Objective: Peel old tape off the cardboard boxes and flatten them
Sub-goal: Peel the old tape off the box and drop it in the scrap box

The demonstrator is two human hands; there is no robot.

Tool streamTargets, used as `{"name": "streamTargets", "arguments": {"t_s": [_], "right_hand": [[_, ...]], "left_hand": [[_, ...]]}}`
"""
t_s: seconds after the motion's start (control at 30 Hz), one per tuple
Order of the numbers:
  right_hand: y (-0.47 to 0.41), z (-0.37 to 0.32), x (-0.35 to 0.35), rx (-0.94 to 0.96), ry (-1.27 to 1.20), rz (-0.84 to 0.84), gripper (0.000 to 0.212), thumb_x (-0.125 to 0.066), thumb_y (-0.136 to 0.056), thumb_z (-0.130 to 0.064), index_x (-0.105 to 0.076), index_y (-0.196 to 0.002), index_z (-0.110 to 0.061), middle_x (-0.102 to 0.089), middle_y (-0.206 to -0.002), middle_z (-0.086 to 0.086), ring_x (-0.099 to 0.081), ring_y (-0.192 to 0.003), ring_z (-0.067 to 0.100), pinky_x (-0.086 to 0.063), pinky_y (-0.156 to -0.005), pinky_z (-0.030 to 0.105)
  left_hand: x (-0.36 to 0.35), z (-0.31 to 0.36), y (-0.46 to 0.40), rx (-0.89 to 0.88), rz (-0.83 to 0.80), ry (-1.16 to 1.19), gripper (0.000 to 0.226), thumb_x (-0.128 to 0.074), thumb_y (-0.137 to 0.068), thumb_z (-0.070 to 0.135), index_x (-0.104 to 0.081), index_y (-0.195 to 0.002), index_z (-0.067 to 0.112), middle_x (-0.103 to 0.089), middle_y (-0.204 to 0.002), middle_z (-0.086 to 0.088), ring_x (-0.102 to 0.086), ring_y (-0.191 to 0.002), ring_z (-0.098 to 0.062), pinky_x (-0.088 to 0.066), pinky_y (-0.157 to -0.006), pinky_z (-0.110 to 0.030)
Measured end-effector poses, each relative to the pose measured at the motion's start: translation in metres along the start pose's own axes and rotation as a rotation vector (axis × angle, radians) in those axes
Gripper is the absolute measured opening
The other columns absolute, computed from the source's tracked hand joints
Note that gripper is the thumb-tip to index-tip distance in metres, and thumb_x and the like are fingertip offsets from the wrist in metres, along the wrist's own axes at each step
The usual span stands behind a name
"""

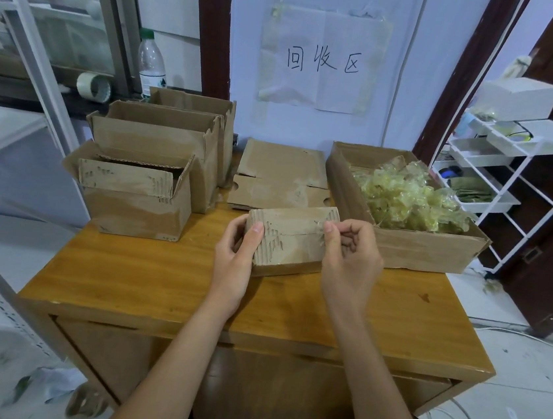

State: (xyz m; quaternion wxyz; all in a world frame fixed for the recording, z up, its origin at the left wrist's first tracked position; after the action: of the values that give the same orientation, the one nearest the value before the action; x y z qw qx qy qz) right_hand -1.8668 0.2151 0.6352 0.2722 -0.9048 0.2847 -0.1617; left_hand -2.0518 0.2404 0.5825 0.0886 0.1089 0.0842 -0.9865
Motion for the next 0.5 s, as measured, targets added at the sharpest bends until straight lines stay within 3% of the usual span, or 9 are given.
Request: {"name": "streamTargets", "arguments": {"t_s": [0.33, 0.4, 0.5], "right_hand": [[0.0004, 0.0032, 0.0027, -0.031, -0.008, -0.039, 0.024, -0.089, -0.081, -0.022, -0.070, -0.094, -0.016, -0.070, -0.086, -0.007, -0.067, -0.078, 0.009, -0.055, -0.070, 0.020], [-0.0004, 0.0012, 0.0039, -0.018, 0.022, -0.067, 0.020, -0.086, -0.085, -0.022, -0.069, -0.096, -0.017, -0.070, -0.087, -0.008, -0.066, -0.080, 0.007, -0.054, -0.070, 0.017], [0.0001, -0.0035, 0.0045, 0.068, 0.064, -0.105, 0.012, -0.073, -0.093, -0.008, -0.070, -0.095, -0.019, -0.069, -0.089, -0.009, -0.064, -0.085, 0.005, -0.052, -0.073, 0.016]], "left_hand": [[-0.0006, 0.0013, 0.0013, 0.007, -0.015, -0.013, 0.041, -0.061, -0.091, 0.050, -0.064, -0.124, 0.026, -0.072, -0.120, 0.000, -0.070, -0.109, -0.013, -0.059, -0.081, -0.027], [-0.0008, 0.0018, 0.0020, 0.011, -0.016, -0.014, 0.040, -0.061, -0.091, 0.049, -0.064, -0.124, 0.027, -0.072, -0.119, 0.002, -0.071, -0.108, -0.012, -0.059, -0.079, -0.026], [-0.0005, 0.0038, 0.0022, 0.014, -0.013, -0.013, 0.038, -0.060, -0.092, 0.049, -0.064, -0.122, 0.028, -0.073, -0.117, 0.003, -0.071, -0.106, -0.010, -0.059, -0.077, -0.023]]}}
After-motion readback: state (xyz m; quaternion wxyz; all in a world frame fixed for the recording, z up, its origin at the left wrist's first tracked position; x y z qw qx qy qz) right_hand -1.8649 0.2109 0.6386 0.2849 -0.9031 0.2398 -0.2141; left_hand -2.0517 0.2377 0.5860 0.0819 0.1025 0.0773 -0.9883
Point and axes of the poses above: each hand's wrist, its own y-axis away from the middle knuckle, its own x-axis out of the back of the hand, z = x × y, the point moved 5 cm from there along -y, towards the middle knuckle
